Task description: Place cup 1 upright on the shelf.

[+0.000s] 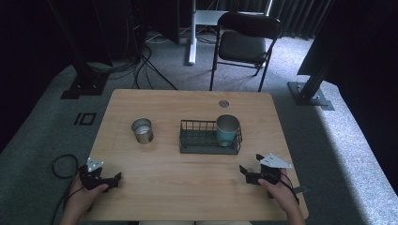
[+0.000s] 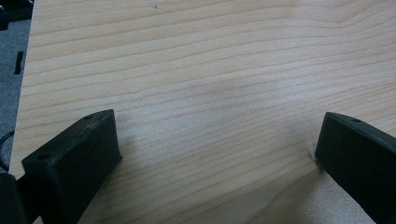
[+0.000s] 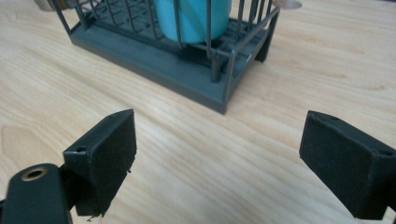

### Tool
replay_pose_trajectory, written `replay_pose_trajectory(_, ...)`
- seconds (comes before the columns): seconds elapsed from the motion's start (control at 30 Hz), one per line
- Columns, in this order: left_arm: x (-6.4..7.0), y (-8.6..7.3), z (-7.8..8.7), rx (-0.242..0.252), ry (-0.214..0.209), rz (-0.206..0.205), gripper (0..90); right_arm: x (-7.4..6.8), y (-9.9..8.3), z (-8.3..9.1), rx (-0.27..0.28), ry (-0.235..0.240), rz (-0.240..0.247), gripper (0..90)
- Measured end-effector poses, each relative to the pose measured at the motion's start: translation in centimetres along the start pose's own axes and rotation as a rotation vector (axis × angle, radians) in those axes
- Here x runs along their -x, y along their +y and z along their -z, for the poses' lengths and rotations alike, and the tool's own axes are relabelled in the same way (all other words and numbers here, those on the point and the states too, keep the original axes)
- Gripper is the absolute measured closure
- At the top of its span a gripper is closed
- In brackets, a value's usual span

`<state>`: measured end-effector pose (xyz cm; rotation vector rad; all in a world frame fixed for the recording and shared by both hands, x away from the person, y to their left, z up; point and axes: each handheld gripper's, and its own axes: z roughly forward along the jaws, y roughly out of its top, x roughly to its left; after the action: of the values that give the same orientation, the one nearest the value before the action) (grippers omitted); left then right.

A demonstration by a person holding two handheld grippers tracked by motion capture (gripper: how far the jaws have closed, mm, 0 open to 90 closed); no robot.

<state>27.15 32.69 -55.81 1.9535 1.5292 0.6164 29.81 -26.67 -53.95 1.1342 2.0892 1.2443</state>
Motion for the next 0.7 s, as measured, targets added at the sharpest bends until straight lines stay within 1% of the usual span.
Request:
replay_pose_trajectory(0.13, 0.0, 0.0, 0.0, 0.000, 0.000, 0.000, 0.4, 0.4, -0.6, 0.6, -0.035, 0.013, 0.004, 10.8)
replay_pose_trajectory(0.2, 0.0, 0.0, 0.0, 0.000, 0.000, 0.000, 0.4, 0.5, -0.7, 0.7, -0.038, 0.014, 0.008, 10.8)
replay_pose_trajectory(0.33, 0.0, 0.0, 0.0, 0.000, 0.000, 0.000, 0.4, 0.6, -1.2, 1.1, -0.062, 0.041, 0.023, 10.8)
replay_pose_trajectory(0.37, 0.0, 0.0, 0.0, 0.000, 0.000, 0.000, 0.4, 0.6, -1.2, 1.1, -0.062, 0.041, 0.023, 10.8)
replay_pose_trajectory(0.4, 0.0, 0.0, 0.0, 0.000, 0.000, 0.000, 0.4, 0.7, -1.5, 1.5, -0.085, 0.061, 0.047, 10.8)
replay_pose_trajectory(0.47, 0.0, 0.0, 0.0, 0.000, 0.000, 0.000, 0.4, 0.8, -1.8, 1.7, -0.106, 0.068, 0.056, 10.8)
replay_pose_trajectory(0.57, 0.0, 0.0, 0.0, 0.000, 0.000, 0.000, 0.4, 1.0, -2.1, 2.1, -0.126, 0.078, 0.048, 10.8)
replay_pose_trajectory(0.67, 0.0, 0.0, 0.0, 0.000, 0.000, 0.000, 0.4, 1.3, -2.3, 2.3, -0.130, 0.063, 0.026, 10.8)
replay_pose_trajectory(0.7, 0.0, 0.0, 0.0, 0.000, 0.000, 0.000, 0.4, 1.3, -2.3, 2.3, -0.130, 0.063, 0.026, 10.8)
